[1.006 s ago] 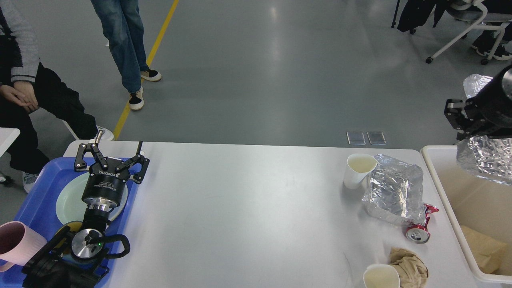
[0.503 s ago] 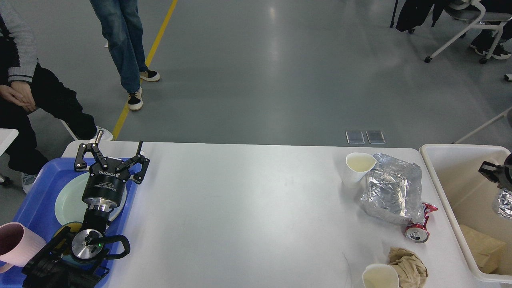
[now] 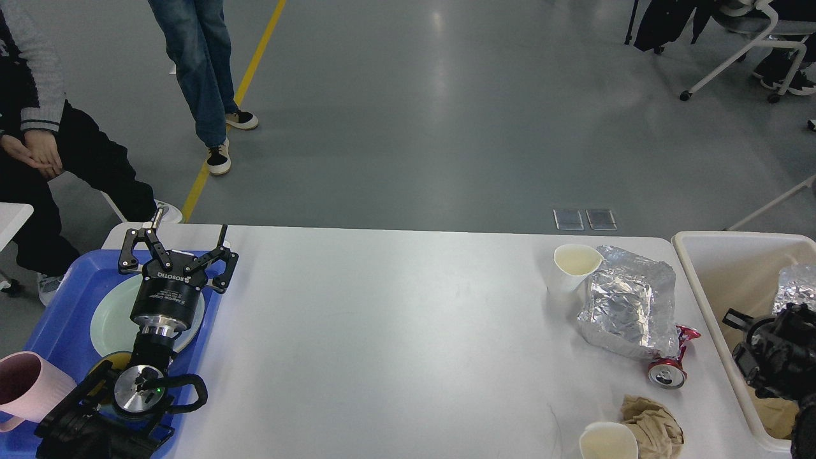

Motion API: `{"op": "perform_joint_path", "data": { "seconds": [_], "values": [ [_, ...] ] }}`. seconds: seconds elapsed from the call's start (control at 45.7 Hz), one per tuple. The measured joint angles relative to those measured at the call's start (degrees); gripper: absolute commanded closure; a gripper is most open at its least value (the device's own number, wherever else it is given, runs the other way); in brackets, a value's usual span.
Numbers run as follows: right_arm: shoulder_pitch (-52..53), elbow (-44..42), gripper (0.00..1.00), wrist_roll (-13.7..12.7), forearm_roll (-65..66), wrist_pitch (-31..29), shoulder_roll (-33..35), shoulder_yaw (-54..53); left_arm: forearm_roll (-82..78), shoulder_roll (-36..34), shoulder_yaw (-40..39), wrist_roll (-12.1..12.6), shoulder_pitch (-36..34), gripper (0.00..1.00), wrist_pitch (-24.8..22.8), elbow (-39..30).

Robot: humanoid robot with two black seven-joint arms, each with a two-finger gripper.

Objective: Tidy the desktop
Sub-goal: 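Release the foil tray into the bin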

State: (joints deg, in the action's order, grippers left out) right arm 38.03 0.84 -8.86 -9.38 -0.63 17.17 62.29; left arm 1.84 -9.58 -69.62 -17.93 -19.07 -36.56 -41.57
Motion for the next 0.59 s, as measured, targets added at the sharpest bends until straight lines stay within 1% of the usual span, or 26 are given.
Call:
{"op": "perform_joint_path", "data": {
  "seconds": [0.088,0.153,0.328,0.569,0.591],
  "values": [
    [-2.0,-0.2,1.00,0.0,0.0,2.7,-0.5,-0.3,0.0,0.0,0.0,0.0,0.0,0.04,0.0,0.0],
    [-2.8,-0.2,1.00,0.1,-0.1,3.6,-0.7,-0.6,0.0,0.0,0.0,0.0,0.0,0.04,0.0,0.0],
    [-4.4,-0.2,1.00,0.2,-0.1,5.0,-1.2,-2.7,0.0,0.0,-0.1,0.0,0.0,0.04,0.0,0.0],
    [-5.6,-0.2,1.00,0.2,0.0,5.7,-2.0,-3.1,0.0,0.0,0.0,0.0,0.0,0.04,0.0,0.0],
    [-5.6,-0.2,0.92,0.2,0.0,5.7,-2.0,-3.1,0.0,0.0,0.0,0.0,0.0,0.04,0.0,0.0]
  ]
}}
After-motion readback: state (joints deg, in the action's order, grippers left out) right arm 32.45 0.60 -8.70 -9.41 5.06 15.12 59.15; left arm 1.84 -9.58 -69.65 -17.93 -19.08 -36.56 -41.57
